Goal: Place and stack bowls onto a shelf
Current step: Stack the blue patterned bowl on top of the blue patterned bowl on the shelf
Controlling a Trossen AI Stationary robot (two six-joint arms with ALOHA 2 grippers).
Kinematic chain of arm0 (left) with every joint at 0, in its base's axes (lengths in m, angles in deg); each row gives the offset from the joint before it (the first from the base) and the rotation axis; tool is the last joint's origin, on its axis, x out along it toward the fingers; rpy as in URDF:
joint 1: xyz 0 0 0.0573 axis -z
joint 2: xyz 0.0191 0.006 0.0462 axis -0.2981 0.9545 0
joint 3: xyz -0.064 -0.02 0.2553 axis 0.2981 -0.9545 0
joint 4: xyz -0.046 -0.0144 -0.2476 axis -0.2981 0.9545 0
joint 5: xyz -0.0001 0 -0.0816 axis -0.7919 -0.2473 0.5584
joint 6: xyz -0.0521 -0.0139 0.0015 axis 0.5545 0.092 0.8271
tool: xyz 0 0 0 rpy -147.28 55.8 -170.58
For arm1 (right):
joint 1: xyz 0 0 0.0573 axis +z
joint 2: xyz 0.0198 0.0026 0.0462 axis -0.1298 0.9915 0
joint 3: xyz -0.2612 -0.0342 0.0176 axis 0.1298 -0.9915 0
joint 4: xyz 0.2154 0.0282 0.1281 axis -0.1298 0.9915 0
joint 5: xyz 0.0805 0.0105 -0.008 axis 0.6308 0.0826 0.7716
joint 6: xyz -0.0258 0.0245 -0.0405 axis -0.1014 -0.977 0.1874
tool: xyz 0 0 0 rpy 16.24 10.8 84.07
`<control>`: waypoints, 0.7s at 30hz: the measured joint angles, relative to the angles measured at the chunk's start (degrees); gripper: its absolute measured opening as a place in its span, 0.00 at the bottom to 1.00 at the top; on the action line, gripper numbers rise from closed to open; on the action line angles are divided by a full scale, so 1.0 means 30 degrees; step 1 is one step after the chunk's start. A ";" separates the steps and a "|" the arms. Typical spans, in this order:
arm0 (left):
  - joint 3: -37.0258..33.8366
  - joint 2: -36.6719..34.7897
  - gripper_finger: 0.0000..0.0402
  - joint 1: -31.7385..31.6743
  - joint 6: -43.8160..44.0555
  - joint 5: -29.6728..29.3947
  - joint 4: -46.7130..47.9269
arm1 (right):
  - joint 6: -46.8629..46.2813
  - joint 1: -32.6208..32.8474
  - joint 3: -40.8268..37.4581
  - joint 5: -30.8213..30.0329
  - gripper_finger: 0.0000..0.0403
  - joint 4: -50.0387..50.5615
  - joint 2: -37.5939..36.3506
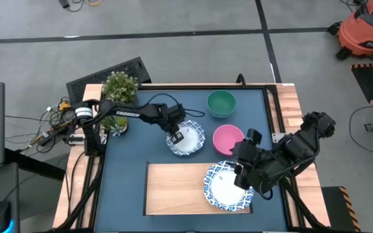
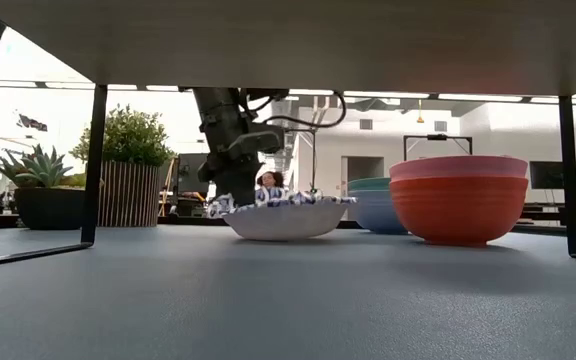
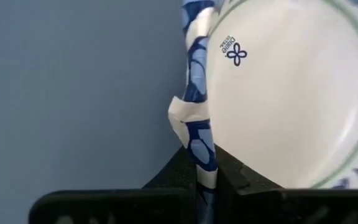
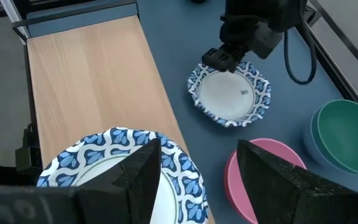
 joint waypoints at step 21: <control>0.3607 -0.4946 0.00 -0.0173 0.0194 -0.1255 0.3920 | 0.3822 -0.2985 -0.0146 -0.0409 0.58 -0.0038 0.0007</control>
